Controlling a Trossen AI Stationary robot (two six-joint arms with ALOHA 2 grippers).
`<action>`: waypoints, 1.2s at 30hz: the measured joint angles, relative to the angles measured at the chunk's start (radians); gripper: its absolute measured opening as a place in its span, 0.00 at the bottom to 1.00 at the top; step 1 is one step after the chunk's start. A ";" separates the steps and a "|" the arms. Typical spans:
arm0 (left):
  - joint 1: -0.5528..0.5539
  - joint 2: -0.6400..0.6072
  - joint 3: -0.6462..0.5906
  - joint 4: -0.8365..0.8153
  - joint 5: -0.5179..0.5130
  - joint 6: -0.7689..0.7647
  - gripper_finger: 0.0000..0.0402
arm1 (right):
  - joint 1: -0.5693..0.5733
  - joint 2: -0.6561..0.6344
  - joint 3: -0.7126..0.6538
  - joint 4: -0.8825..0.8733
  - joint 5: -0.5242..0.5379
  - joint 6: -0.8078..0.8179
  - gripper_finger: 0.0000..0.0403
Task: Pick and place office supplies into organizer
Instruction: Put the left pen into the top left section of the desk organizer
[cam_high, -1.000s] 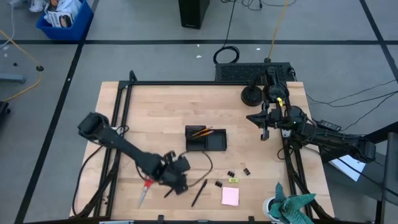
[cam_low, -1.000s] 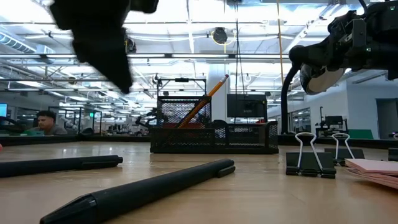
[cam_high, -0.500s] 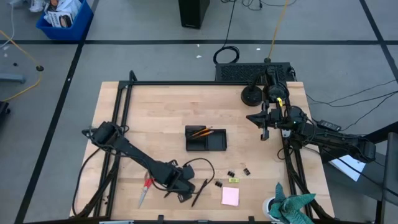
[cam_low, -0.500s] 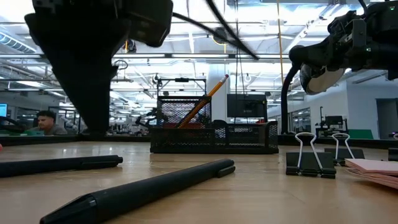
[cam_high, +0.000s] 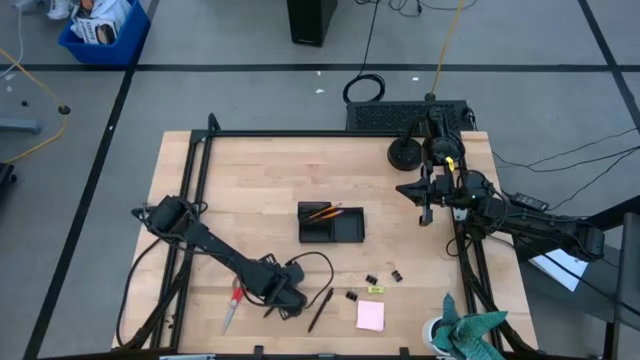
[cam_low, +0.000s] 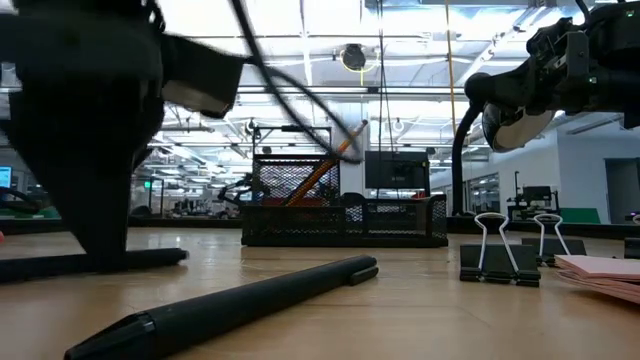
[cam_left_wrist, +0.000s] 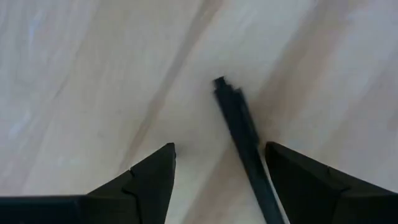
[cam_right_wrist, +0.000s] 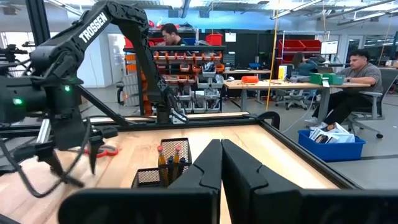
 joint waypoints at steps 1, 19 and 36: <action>-0.002 -0.001 -0.012 0.007 0.000 -0.007 0.64 | 0.000 0.000 0.000 0.000 0.000 0.000 0.00; -0.042 -0.011 -0.147 0.203 -0.043 -0.021 0.50 | 0.000 0.000 0.000 0.000 0.001 0.000 0.00; -0.047 -0.009 -0.150 0.298 -0.024 0.042 0.06 | 0.000 0.000 0.000 0.000 0.001 0.000 0.00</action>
